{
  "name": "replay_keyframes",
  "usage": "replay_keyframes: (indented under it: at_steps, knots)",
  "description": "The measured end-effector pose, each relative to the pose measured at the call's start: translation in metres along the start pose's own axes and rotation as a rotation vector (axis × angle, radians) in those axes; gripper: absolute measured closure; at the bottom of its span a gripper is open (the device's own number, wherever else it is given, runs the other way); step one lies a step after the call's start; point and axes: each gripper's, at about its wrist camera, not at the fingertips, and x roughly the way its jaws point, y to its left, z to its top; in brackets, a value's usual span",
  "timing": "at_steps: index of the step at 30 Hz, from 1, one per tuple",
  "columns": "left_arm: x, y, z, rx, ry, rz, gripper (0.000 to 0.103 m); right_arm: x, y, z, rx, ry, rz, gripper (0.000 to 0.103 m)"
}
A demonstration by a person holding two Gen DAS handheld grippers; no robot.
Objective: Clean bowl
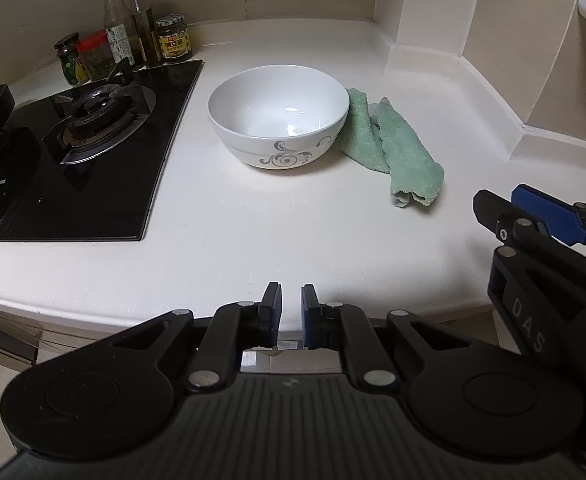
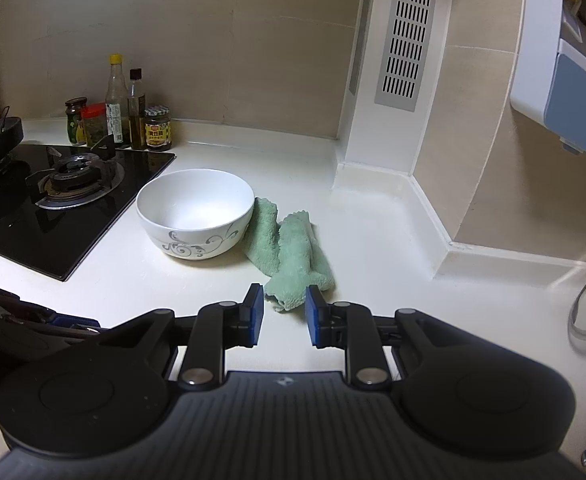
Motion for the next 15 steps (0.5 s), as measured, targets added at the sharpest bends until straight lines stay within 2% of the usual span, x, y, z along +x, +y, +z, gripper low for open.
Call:
replay_keyframes:
  at_steps: [7, 12, 15]
  knots:
    - [0.012, -0.002, 0.015, 0.021, 0.002, -0.002, 0.094, 0.019, -0.004, 0.009, 0.015, 0.011, -0.011, 0.084]
    - [0.016, -0.005, 0.027, 0.073, -0.049, 0.058, 0.099, 0.035, -0.006, 0.014, 0.021, 0.025, -0.022, 0.084]
    - [0.020, -0.004, 0.035, 0.081, -0.053, 0.058, 0.099, 0.042, -0.007, 0.018, 0.027, 0.026, -0.022, 0.084]
